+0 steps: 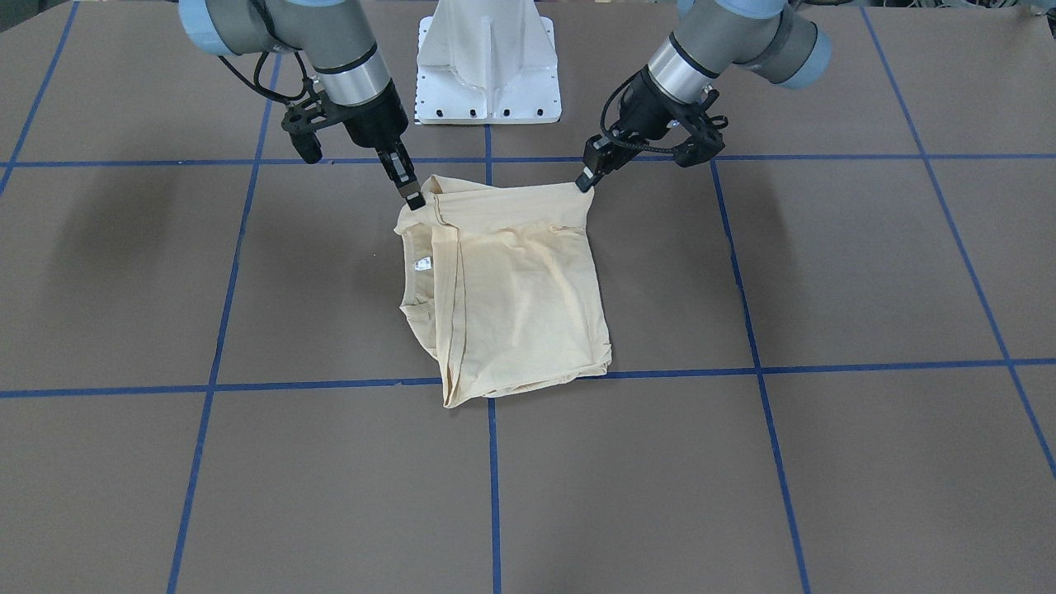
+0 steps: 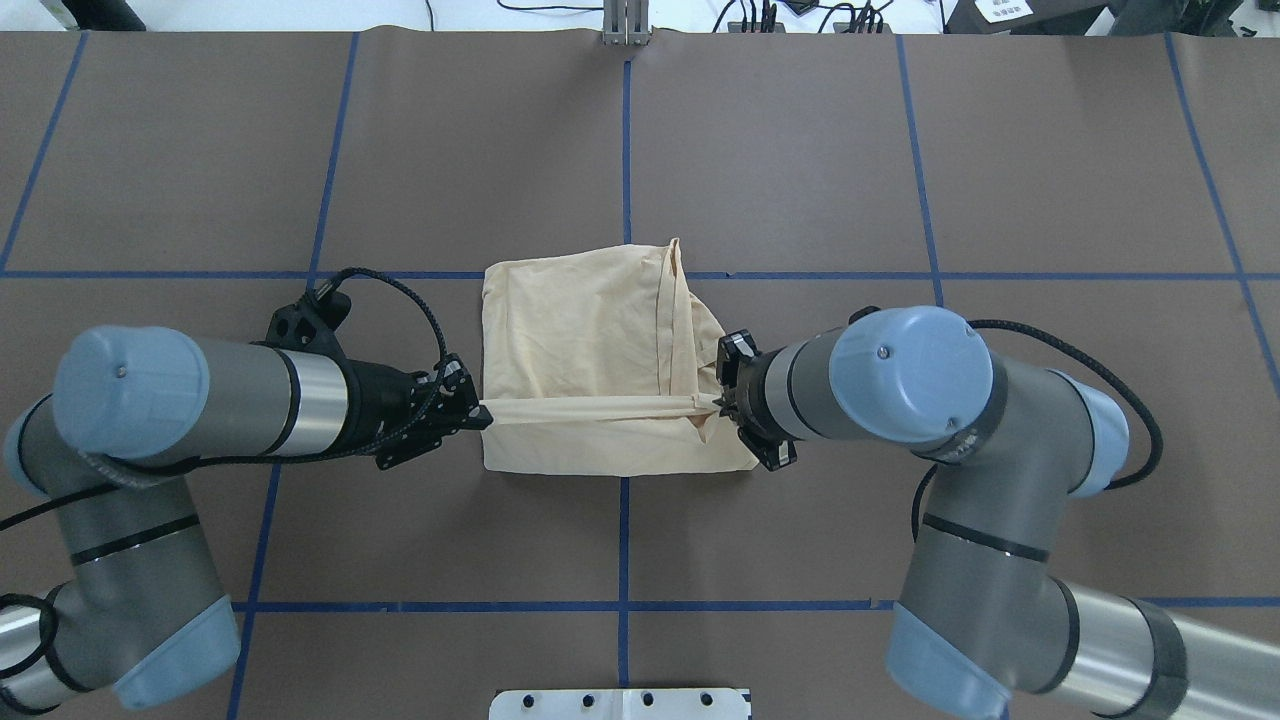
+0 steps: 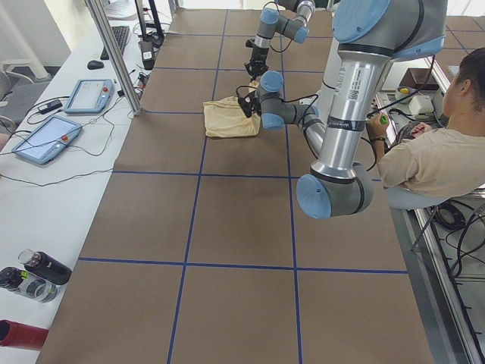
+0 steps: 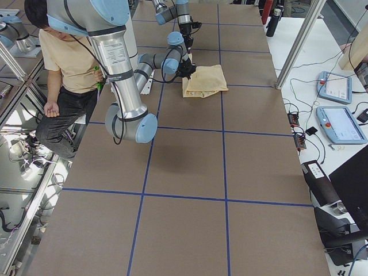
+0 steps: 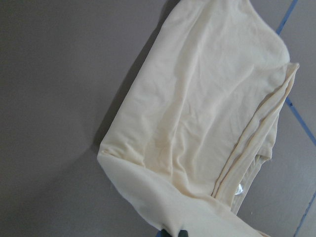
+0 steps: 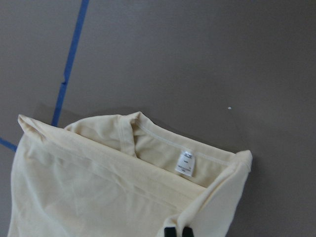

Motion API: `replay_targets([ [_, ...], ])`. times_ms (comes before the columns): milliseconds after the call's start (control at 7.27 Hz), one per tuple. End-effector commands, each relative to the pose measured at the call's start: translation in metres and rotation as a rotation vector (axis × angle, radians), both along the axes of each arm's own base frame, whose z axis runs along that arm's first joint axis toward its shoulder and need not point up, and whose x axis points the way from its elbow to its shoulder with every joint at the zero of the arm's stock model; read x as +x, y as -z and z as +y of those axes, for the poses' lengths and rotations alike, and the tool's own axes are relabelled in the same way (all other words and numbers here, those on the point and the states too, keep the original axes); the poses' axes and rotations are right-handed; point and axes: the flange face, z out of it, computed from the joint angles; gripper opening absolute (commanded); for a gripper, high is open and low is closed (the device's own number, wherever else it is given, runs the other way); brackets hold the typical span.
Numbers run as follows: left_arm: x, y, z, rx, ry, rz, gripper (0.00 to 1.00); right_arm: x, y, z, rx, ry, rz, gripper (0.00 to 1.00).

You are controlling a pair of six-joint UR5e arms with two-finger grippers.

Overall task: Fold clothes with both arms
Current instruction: 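Lift the near edge and fold it over toward the far edge with both grippers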

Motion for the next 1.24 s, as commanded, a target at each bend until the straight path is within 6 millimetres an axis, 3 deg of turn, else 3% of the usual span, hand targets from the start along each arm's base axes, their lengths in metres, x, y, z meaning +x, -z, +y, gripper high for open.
replay_targets([
  [0,0.027,-0.005,-0.057,-0.005,0.051,-0.05,0.0,-0.006,0.006,-0.064,-0.003,0.004,0.025,0.0],
  [138,0.031,-0.002,-0.076,-0.003,0.071,-0.057,0.0,-0.014,0.011,-0.085,-0.002,0.009,0.037,0.0],
  [413,0.014,-0.008,-0.106,0.03,0.108,-0.085,0.0,-0.034,0.021,-0.124,-0.012,0.015,0.062,0.0],
  [550,0.02,-0.018,-0.114,0.019,0.113,-0.104,0.0,-0.038,0.017,-0.134,-0.009,0.03,0.077,0.0],
  [826,0.031,-0.019,-0.137,0.007,0.13,-0.118,0.0,-0.051,0.017,-0.157,-0.005,0.038,0.108,0.0],
  [1101,0.038,-0.025,-0.154,-0.005,0.144,-0.135,0.0,-0.068,0.005,-0.175,0.008,0.038,0.1,0.0],
])
